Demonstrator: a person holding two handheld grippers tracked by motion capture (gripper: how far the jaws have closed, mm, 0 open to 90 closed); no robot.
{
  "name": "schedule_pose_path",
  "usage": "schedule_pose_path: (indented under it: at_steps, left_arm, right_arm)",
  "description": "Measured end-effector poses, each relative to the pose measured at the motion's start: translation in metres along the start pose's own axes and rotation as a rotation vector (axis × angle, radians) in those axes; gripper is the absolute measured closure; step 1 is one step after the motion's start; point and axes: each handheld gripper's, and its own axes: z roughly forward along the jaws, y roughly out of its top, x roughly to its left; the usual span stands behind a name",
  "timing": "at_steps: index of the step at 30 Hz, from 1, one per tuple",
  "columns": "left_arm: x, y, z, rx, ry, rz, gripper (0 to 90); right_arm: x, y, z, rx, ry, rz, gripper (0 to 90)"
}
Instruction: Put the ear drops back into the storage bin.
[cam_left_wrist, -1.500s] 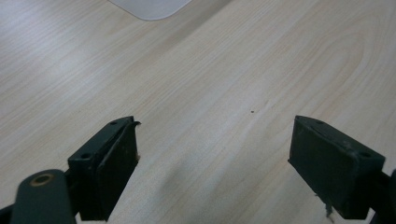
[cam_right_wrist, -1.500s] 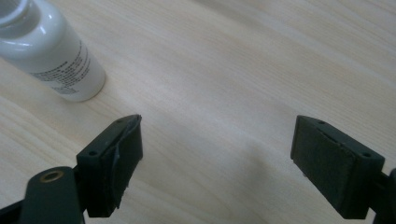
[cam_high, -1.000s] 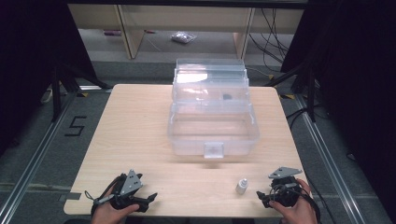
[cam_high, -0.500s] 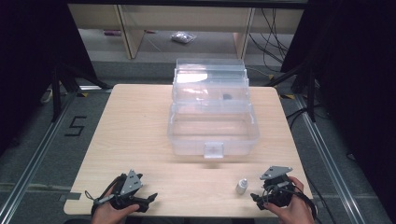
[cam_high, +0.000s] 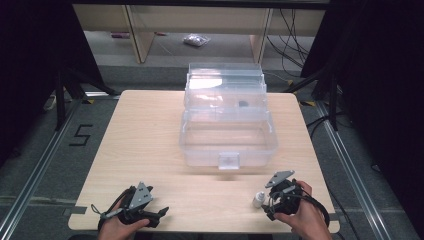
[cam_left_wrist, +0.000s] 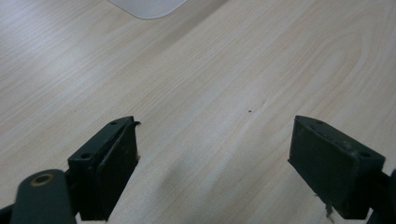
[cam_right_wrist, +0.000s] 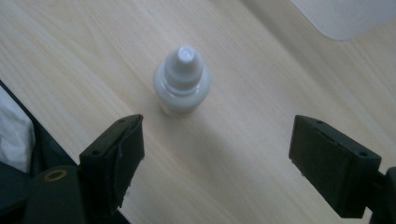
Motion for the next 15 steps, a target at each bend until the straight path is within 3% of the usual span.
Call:
schedule_pose_path:
  at_steps: [4, 9, 11, 12, 15]
  left_arm:
    - [0.0, 0.0, 0.0, -0.003, 0.004, -0.004, 15.0]
    - [0.0, 0.001, 0.0, -0.005, -0.009, -0.012, 15.0]
    - [0.001, 0.0, -0.001, 0.009, 0.002, 0.01, 15.0]
    - [0.0, 0.0, 0.0, -0.006, 0.002, -0.007, 15.0]
    - [0.0, 0.0, 0.0, -0.006, 0.001, -0.008, 15.0]
  right_arm:
    - [0.0, 0.011, 0.008, 0.015, 0.031, -0.052, 22.3]
    - [0.003, 0.019, 0.013, 0.032, 0.054, -0.078, 27.1]
    - [0.004, 0.022, 0.016, 0.04, 0.058, -0.085, 28.5]
    - [0.005, 0.023, 0.017, 0.043, 0.067, -0.092, 29.8]
    - [0.005, 0.028, 0.021, 0.064, 0.081, -0.139, 33.9]
